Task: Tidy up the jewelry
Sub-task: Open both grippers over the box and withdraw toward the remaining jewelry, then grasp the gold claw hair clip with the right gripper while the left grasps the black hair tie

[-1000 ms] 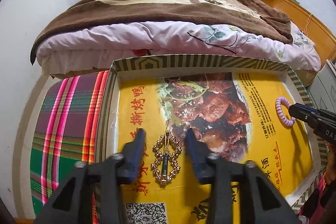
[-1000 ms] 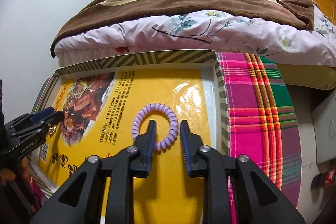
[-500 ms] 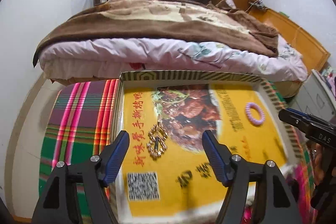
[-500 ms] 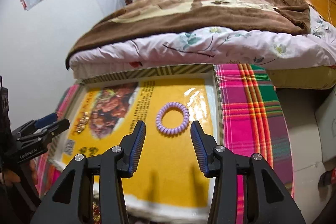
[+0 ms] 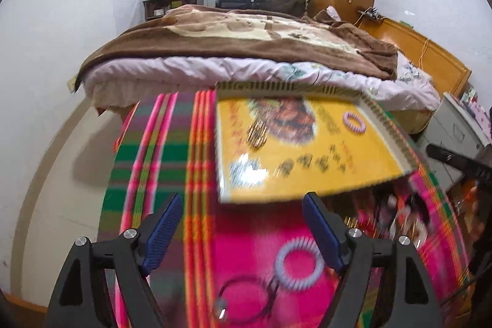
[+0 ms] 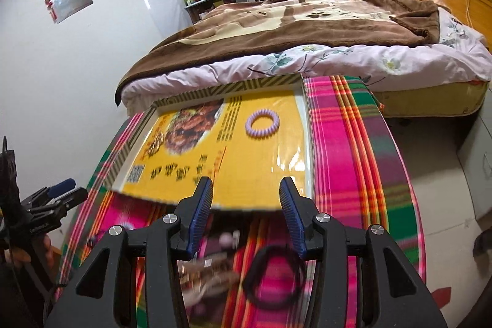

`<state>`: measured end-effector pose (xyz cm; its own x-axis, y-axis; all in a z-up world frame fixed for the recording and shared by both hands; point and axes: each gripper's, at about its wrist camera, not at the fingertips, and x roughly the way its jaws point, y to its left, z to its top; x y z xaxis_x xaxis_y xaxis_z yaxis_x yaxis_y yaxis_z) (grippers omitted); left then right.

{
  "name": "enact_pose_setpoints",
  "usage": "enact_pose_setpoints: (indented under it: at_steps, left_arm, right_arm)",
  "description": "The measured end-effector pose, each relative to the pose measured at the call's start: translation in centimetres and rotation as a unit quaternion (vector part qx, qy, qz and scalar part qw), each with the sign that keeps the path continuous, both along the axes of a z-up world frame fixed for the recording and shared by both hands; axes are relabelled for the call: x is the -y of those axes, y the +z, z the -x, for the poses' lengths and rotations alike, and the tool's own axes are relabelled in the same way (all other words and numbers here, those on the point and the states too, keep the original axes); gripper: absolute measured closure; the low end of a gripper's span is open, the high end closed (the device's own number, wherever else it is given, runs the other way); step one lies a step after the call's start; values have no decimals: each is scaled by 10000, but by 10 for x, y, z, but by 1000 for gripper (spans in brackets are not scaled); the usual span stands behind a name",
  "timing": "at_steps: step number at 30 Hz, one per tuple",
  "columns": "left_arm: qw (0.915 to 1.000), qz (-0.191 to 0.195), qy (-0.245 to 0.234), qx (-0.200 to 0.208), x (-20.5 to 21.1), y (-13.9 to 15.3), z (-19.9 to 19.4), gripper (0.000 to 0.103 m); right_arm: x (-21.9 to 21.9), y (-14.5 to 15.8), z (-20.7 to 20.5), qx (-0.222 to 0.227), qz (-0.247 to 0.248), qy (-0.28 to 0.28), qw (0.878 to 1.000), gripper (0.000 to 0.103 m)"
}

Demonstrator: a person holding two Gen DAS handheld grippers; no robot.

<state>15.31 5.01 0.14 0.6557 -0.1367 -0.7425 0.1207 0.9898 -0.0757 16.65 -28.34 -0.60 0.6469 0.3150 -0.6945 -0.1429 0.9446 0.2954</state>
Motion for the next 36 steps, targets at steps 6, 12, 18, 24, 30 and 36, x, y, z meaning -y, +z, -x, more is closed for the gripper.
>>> enact_pose_setpoints:
  at_steps: [6,12,18,24,30,36]
  left_arm:
    - [9997,148,189,-93,-17,-19,38,23]
    - [9976,410,425,-373,-32,-41,58,23]
    - [9972,425,490,-383,-38,-46,71,21]
    - [9964,476,504,-487,-36,-56,77,20]
    - [9964,462,450,-543,-33,-62,79,20]
    - [9965,414,496,-525,-30,-62,77,19]
  right_arm:
    - [-8,-12,39,-119,-28,1,9999,56]
    - [-28,-30,64,-366,-264,-79,9989,41]
    - [-46,-38,68,-520,-392,-388,9971,40]
    - [-65,-49,66,-714,-122,-686,9950,39]
    - [-76,-53,59,-761,143,-990,9921,39]
    - [-77,-56,54,-800,259,-1364,9871,39]
